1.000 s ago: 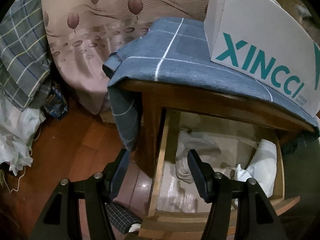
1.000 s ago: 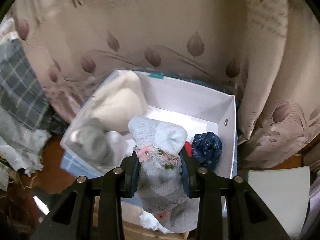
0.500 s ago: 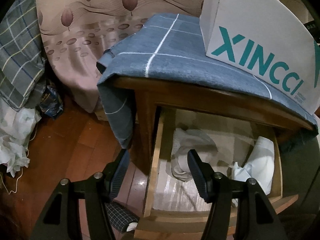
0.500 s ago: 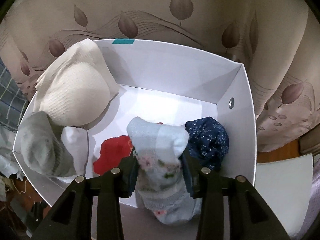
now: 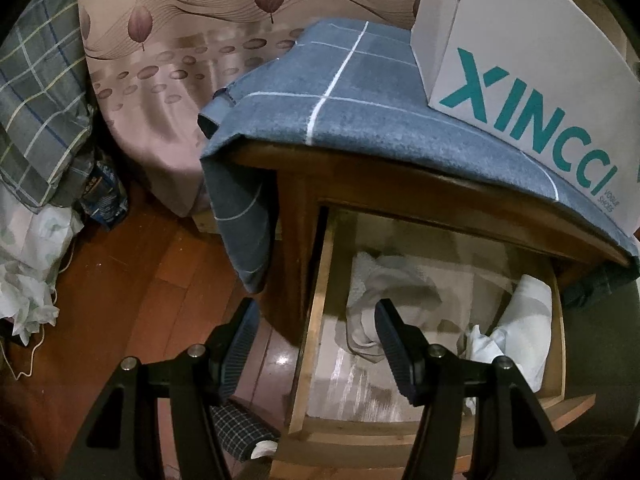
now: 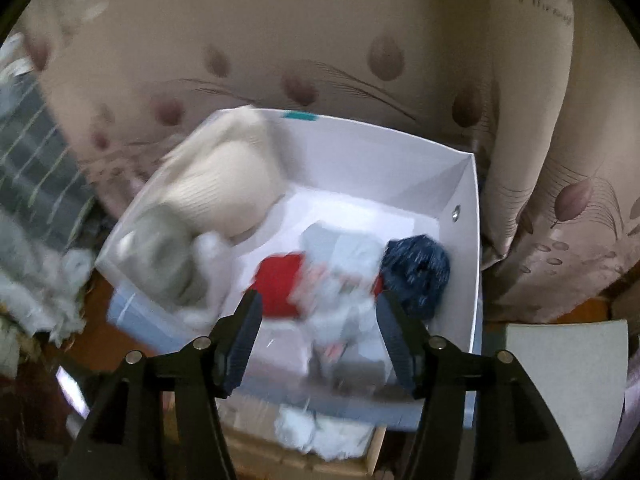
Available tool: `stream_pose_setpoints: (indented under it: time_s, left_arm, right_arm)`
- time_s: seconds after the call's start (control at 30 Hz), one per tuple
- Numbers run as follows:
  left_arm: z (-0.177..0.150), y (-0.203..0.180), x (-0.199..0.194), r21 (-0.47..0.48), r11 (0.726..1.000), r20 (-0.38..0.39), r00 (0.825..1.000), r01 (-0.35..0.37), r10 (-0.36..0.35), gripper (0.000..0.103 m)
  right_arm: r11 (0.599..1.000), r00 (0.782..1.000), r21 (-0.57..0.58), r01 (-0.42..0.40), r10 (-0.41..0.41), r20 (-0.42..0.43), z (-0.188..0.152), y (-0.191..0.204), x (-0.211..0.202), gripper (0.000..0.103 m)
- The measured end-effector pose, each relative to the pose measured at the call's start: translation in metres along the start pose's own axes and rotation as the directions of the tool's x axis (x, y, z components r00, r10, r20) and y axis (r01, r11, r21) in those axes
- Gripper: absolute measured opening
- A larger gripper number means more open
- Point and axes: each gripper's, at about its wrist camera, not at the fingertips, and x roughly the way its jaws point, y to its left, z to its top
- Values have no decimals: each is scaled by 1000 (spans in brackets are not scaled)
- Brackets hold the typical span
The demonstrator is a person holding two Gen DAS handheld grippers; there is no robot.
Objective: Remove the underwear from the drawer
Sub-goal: 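Move the open right gripper back down into the drawer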
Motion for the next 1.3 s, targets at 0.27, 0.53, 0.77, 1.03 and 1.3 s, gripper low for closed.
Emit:
stream_pose_setpoints:
  time_s: [0.27, 0.53, 0.77, 1.03, 1.3]
  left_arm:
    - [1, 5, 1, -23, 1000, -15, 1000, 5, -5, 62]
    - [-1, 7, 1, -34, 999, -18, 1000, 0, 0, 62]
    - [-1, 6, 3, -25, 1000, -29, 1000, -2, 1, 62]
    - [-1, 1, 8, -7, 1000, -49, 999, -4, 3, 62]
    - [-2, -7, 12, 26, 1000, -60, 998, -10, 11, 62]
  right_arm:
    - [995, 991, -71, -72, 63, -118, -85, 11, -5, 59]
    - [992, 955, -127, -26, -13, -297, -159, 5, 78, 59]
    - [966, 936, -257, -17, -75, -345, -181, -1, 142, 59]
    - [910, 915, -414, -16, -154, -373, -196, 4, 189, 60]
    - [862, 897, -506, -21, -207, -390, -197, 7, 230, 75]
